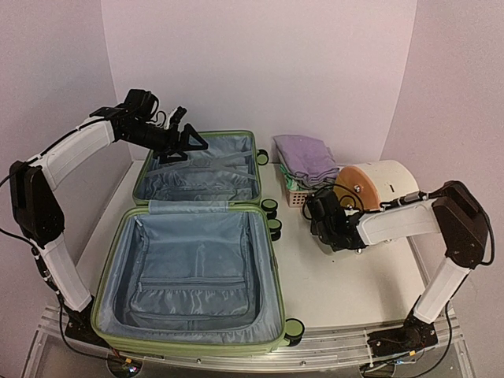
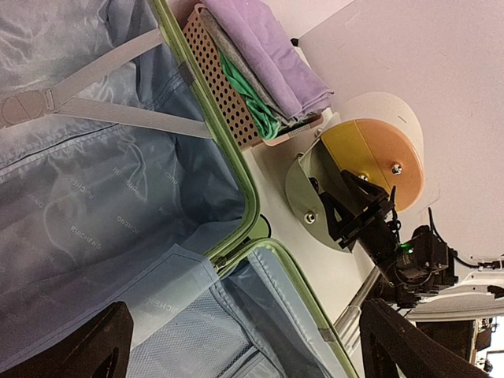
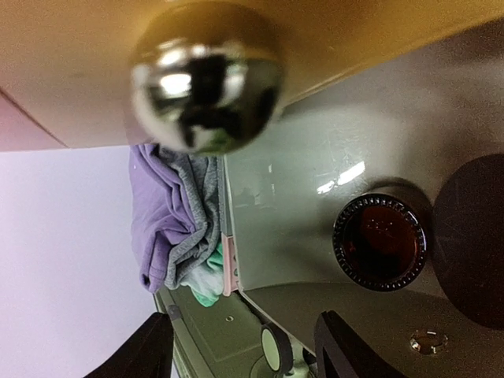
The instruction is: Open, take out, and arrange the luggage
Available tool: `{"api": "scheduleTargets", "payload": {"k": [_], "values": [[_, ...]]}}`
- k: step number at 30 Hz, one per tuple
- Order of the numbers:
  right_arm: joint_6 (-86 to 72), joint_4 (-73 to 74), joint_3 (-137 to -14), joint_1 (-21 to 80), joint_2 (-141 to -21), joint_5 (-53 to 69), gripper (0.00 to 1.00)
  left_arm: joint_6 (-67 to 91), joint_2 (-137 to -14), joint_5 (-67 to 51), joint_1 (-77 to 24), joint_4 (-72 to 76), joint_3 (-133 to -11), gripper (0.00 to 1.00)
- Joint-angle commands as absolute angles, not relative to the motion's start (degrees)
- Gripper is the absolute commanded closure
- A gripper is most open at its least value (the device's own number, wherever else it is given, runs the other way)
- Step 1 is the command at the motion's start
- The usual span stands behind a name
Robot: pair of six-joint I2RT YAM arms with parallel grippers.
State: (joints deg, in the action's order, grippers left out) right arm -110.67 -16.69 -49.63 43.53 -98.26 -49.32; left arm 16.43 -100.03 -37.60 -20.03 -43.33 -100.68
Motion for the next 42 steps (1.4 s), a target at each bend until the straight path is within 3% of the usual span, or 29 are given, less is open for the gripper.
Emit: {"api": "scheduleTargets", "payload": {"k": [1, 11, 20, 21, 22, 23, 24, 27, 29, 34, 42], "values": [[-101.02, -13.47, -54.5, 43.24, -94.3, -47.67, 0.37, 16.21, -98.92, -38.74, -19.78, -40.88, -101.59, 0.0], [-75.51, -11.69, -61.04, 44.82, -90.15, -41.34, 0.34, 16.61, -100.26, -39.8, -19.78, -40.61, -102.51, 0.0], [-38.9, 3.33, -76.49, 45.36, -96.94, -19.95, 0.37, 15.79, -100.8, -39.9, -19.78, -41.39, -102.52, 0.0], [-36.29, 7.23, -78.93, 45.64, -98.11, -20.28, 0.35, 15.64, -100.85, -39.86, -19.78, -41.5, -102.52, 0.0], [-30.66, 19.61, -86.21, 46.32, -100.78, -22.87, 0.24, 15.64, -100.96, -39.76, -19.78, -41.58, -102.44, 0.0], [-26.16, 27.24, -90.45, 47.12, -104.09, -26.58, 0.07, 15.56, -101.03, -39.73, -19.78, -41.53, -102.26, 0.0], [-25.16, 31.57, -93.06, 47.66, -105.87, -28.88, 0.03, 15.56, -101.06, -39.73, -19.78, -41.5, -102.23, 0.0], [-15.57, 52.33, -103.02, 50.84, -113.65, -43.13, 0.02, 15.39, -101.07, -39.86, -19.78, -41.48, -101.94, 0.0], [-10.45, 55.51, -103.51, 52.28, -115.82, -47.72, 0.02, 15.22, -101.07, -39.82, -19.78, -41.47, -101.86, 0.0], [12.48, 55.42, -95.88, 57.27, -119.15, -55.26, 0.02, 15.12, -101.0, -39.88, -19.78, -41.15, -101.43, 0.0], [24.58, 45.09, -89.09, 57.2, -114.0, -53.21, 0.09, 15.03, -100.42, -39.95, -19.78, -40.96, -100.7, 0.0]]}}
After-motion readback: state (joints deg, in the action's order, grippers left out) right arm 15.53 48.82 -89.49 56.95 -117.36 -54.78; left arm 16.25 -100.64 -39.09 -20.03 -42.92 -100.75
